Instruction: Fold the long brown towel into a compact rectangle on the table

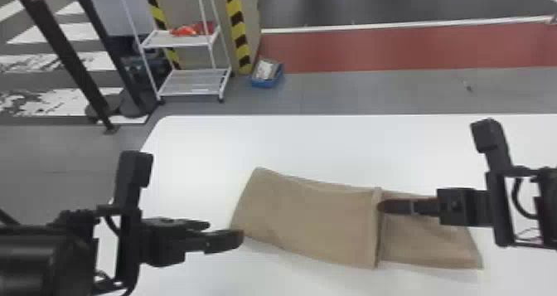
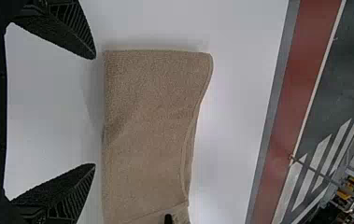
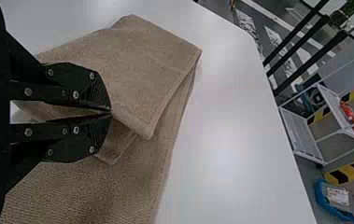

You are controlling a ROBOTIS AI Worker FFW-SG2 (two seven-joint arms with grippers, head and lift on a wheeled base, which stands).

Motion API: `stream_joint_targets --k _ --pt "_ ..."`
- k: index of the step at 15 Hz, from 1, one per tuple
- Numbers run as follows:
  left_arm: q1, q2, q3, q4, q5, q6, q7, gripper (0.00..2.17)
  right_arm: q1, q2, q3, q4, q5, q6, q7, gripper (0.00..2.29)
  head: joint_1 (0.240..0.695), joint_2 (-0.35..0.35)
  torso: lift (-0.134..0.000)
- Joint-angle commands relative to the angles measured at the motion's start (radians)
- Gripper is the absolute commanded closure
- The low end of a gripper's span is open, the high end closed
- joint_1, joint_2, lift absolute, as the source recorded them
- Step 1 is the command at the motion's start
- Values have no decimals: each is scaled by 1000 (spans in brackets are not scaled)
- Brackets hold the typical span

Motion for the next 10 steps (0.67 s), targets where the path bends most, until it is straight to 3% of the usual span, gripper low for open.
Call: stream_joint_targets --k 1,10 --pt "1 6 7 -1 2 4 -2 60 -1 -1 -18 -4 -4 2 -3 1001 695 144 -124" --pt "6 9 4 7 4 4 -2 63 62 -10 11 11 11 2 5 1001 695 154 -124"
